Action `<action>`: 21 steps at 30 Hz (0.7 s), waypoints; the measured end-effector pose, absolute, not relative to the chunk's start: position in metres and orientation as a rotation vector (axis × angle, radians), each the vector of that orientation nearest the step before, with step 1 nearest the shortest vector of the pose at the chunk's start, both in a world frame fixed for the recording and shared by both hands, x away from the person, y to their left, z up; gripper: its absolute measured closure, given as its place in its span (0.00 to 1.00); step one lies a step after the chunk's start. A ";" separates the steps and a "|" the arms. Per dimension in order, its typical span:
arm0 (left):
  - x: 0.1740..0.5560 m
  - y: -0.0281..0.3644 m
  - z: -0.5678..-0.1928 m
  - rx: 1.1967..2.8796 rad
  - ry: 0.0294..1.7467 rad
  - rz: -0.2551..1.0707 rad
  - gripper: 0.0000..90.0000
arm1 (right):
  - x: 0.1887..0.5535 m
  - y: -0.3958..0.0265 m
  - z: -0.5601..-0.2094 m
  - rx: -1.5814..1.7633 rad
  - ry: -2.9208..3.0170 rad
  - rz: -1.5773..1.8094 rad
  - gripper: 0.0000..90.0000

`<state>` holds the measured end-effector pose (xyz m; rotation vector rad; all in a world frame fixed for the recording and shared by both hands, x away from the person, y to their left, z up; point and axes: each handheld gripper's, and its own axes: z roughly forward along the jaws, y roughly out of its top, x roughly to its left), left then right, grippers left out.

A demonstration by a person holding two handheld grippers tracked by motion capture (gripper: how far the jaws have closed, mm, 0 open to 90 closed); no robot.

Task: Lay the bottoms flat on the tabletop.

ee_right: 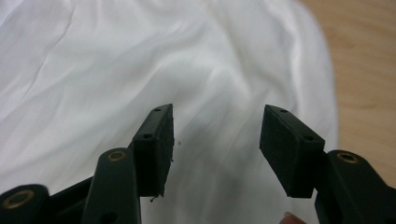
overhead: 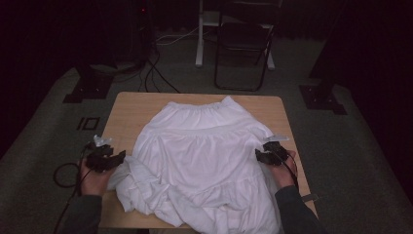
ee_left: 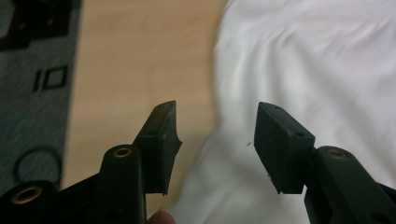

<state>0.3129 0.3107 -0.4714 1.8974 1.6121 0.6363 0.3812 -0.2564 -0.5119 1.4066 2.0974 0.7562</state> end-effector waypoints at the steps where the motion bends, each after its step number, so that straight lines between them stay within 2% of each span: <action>1: 0.307 0.315 -0.475 1.893 1.629 0.627 0.54 | 0.378 -0.256 -0.514 1.394 2.108 0.747 0.49; 6: 0.278 0.336 -0.499 1.836 1.718 0.575 0.48 | 0.370 -0.257 -0.525 1.384 2.128 0.691 0.49; 10: 0.271 0.339 -0.519 1.822 1.761 0.516 0.43 | 0.370 -0.260 -0.532 1.415 2.130 0.669 0.48; 13: 0.270 0.334 -0.527 1.837 1.750 0.492 0.42 | 0.370 -0.262 -0.533 1.422 2.125 0.689 0.48; 15: 0.268 0.331 -0.529 1.862 1.728 0.513 0.53 | 0.370 -0.262 -0.533 1.420 2.123 0.697 0.48; 17: 0.265 0.330 -0.527 1.875 1.711 0.526 0.74 | 0.370 -0.264 -0.534 1.430 2.124 0.711 0.48; 19: 0.259 0.333 -0.524 1.877 1.687 0.551 0.89 | 0.370 -0.267 -0.535 1.448 2.119 0.738 0.48; 21: 0.253 0.340 -0.519 1.874 1.691 0.587 0.97 | 0.370 -0.269 -0.536 1.465 2.115 0.766 0.48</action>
